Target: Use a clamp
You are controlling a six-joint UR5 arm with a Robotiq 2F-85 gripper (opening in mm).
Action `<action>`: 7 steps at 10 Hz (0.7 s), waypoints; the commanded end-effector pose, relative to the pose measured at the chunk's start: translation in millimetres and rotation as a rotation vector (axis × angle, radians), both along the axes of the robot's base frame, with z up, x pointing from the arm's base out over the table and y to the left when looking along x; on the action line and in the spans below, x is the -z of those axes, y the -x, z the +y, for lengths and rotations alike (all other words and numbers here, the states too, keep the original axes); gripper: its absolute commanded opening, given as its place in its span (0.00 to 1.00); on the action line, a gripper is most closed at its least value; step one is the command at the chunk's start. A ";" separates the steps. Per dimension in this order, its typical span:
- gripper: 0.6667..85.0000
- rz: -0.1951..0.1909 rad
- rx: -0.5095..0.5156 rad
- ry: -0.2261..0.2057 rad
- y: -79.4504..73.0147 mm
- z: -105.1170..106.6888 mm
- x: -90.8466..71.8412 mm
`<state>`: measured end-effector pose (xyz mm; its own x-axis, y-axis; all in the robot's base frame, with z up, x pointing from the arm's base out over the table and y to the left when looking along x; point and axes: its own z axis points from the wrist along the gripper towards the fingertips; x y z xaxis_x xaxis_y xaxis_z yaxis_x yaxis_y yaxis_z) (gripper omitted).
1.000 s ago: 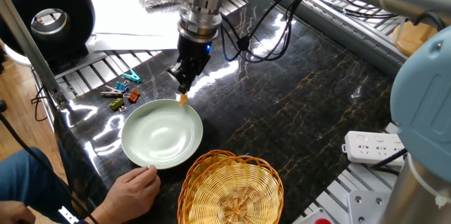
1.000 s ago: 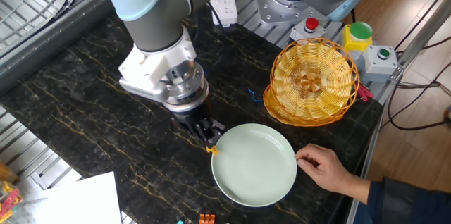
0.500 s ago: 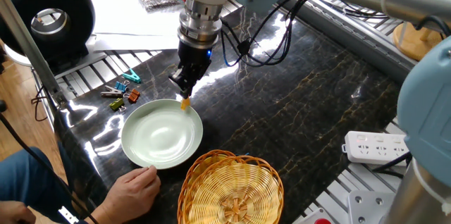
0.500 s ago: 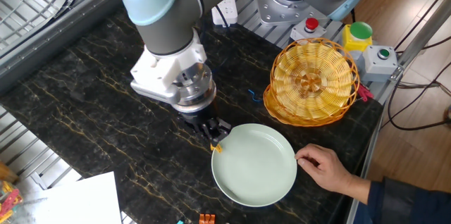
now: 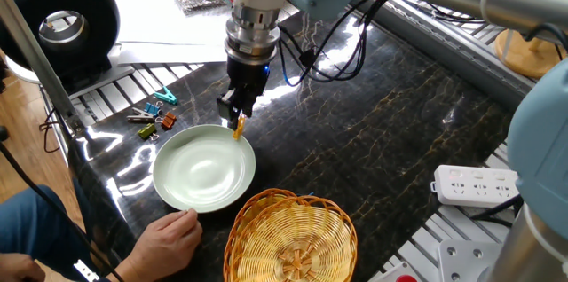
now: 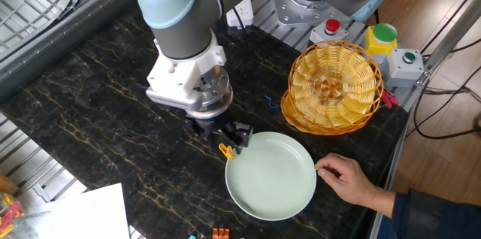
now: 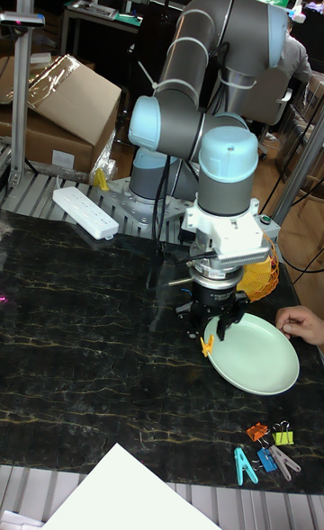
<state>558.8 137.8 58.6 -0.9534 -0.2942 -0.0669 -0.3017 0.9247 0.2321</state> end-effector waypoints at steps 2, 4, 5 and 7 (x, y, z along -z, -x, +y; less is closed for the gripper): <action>0.38 0.029 -0.019 0.094 4.0 -45.8 -21.2; 0.01 0.042 0.108 0.214 -3.9 -84.0 -41.9; 0.01 0.035 0.116 0.242 -6.8 -95.5 -49.6; 0.01 -0.031 0.157 0.247 -26.3 -116.3 -55.5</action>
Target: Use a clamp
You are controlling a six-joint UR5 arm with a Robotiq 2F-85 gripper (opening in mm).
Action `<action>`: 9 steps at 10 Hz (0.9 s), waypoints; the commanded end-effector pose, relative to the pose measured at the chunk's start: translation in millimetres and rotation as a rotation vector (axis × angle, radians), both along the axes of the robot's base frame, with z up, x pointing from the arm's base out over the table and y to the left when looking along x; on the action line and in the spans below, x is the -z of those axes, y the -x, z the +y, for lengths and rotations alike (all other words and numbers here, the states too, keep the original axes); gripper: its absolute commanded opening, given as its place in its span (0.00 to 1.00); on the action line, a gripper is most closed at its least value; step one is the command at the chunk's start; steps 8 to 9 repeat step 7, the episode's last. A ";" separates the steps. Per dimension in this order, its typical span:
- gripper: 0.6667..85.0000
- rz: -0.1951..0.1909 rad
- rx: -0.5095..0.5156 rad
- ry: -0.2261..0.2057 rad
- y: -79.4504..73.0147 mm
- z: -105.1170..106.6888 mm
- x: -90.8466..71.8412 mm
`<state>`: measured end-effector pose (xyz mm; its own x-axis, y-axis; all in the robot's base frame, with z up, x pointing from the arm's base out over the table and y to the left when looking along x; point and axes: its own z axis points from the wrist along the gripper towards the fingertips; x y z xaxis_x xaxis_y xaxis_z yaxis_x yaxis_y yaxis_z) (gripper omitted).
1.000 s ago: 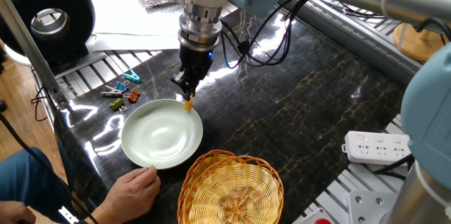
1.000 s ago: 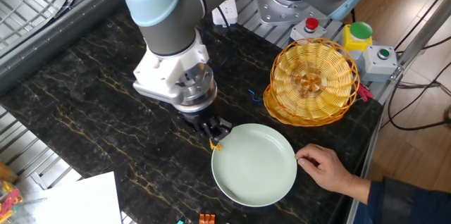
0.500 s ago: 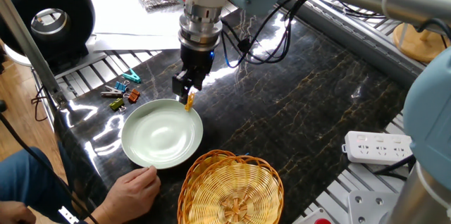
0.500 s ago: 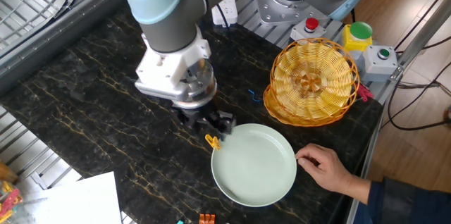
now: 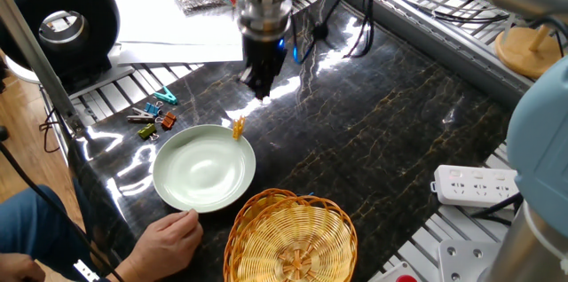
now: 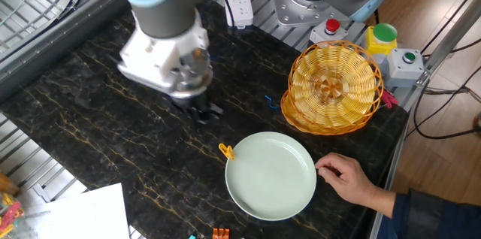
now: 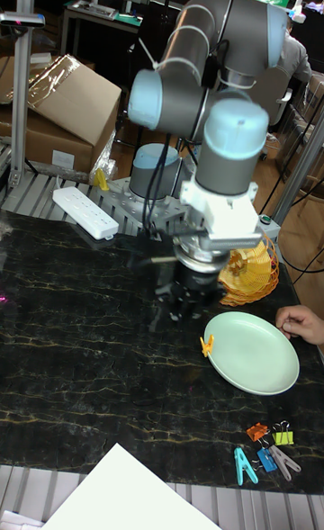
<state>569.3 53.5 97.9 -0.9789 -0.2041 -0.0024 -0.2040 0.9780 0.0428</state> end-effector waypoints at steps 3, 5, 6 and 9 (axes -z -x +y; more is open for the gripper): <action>0.01 -0.131 0.131 0.012 -35.1 -45.3 -8.1; 0.01 -0.139 0.118 0.026 -35.8 -54.6 -0.9; 0.01 -0.139 0.113 0.028 -36.2 -55.0 0.0; 0.01 -0.136 0.107 0.027 -36.1 -54.4 1.1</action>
